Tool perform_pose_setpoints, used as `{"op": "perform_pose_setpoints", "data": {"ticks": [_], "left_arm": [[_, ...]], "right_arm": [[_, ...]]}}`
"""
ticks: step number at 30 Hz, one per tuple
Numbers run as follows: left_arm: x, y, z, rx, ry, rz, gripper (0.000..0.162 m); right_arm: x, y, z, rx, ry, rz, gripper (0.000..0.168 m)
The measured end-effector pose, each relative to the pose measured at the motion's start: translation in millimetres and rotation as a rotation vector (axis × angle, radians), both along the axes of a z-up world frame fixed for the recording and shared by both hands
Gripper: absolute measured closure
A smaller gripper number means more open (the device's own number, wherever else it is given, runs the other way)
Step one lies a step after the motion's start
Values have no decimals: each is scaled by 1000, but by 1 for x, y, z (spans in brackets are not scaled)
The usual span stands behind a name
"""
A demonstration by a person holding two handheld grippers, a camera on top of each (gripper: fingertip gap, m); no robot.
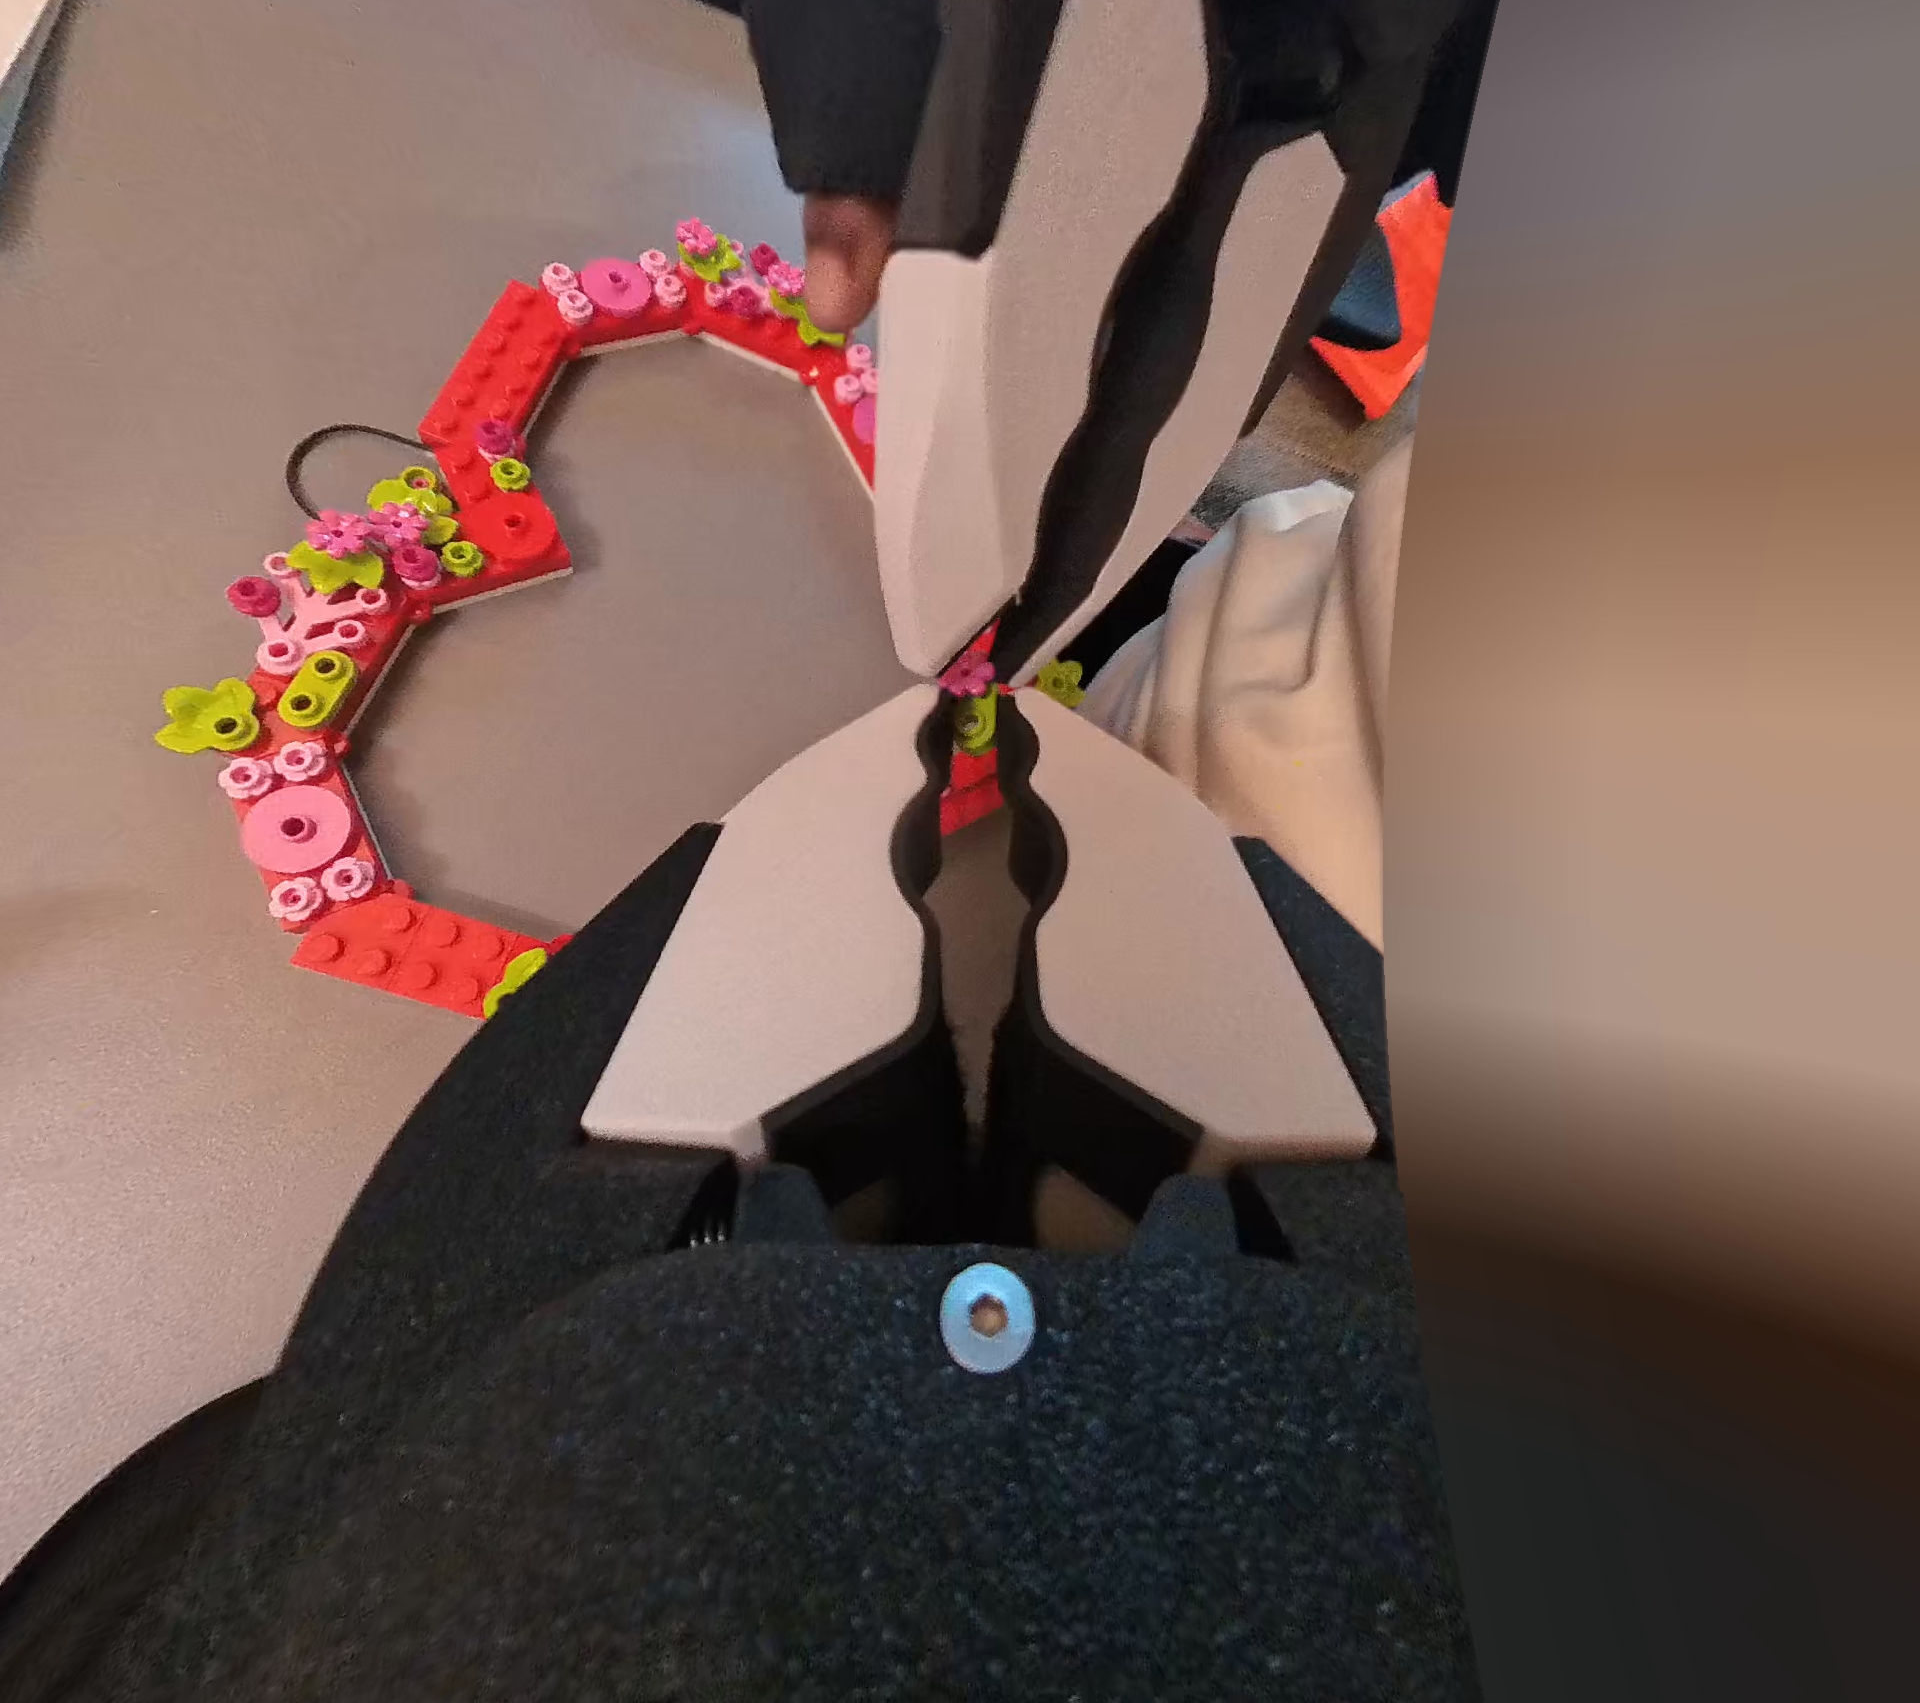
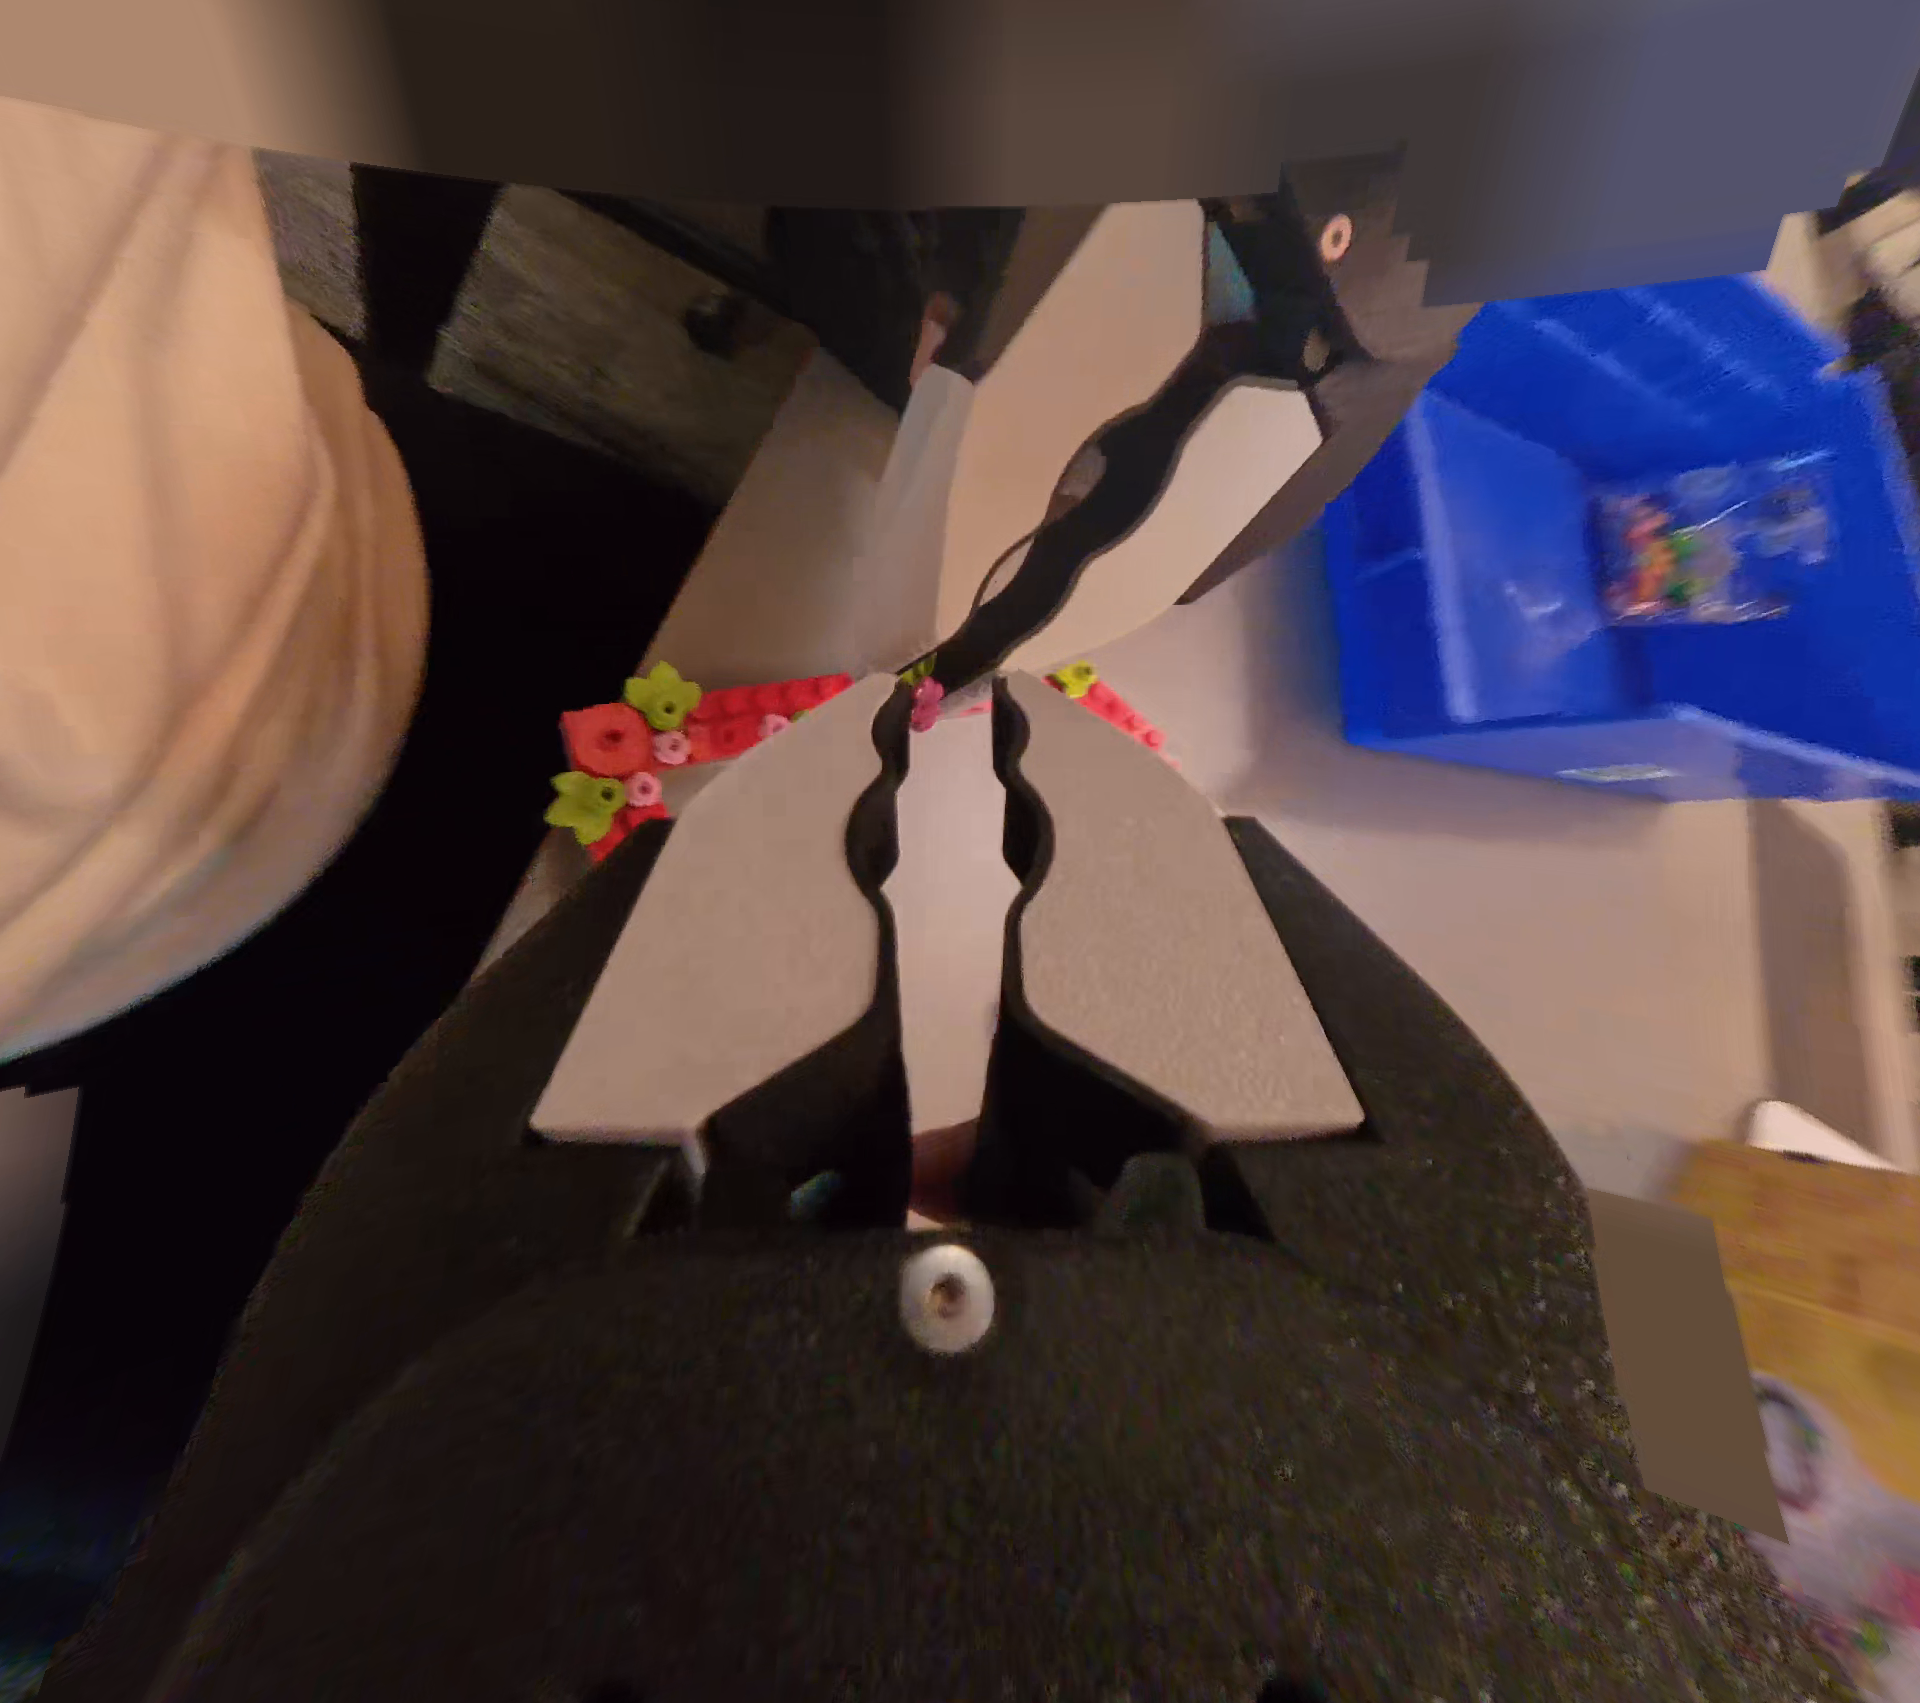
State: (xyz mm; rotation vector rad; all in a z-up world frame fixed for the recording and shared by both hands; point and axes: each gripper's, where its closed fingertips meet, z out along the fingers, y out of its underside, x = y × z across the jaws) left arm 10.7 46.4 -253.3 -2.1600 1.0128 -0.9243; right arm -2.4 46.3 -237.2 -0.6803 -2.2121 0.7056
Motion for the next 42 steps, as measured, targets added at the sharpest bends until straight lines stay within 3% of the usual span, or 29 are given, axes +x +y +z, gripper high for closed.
{"op": "perform_pose_setpoints", "data": {"ticks": [1,8,12,17,19,21,23,30,33,37,42], "left_arm": [[0,0,-2,8,10,3,155],[3,0,-6,32,-12,21,155],[2,3,-3,0,-41,86,155],[-6,15,-10,-6,61,183,156],[11,-5,-30,-126,94,84,155],[6,9,-32,-44,139,149,154],[-13,25,0,56,62,229,155],[-23,25,17,173,5,236,154],[-61,16,35,267,14,408,154],[-168,-34,83,460,91,827,155],[-236,-85,82,438,301,1063,155]], "right_arm": [[1,-1,-3,-30,-27,-8,161],[6,-3,-12,-130,-89,-50,165],[4,0,-6,-21,70,-83,167],[-2,17,-11,83,183,-284,168],[-3,49,10,237,327,-464,168],[-2,43,17,84,316,-452,168],[2,40,18,7,323,-449,168],[7,49,32,-486,291,-415,168],[6,45,28,-459,268,-410,167],[7,34,23,-417,243,-381,167],[-7,24,23,-428,222,-320,167]]}}
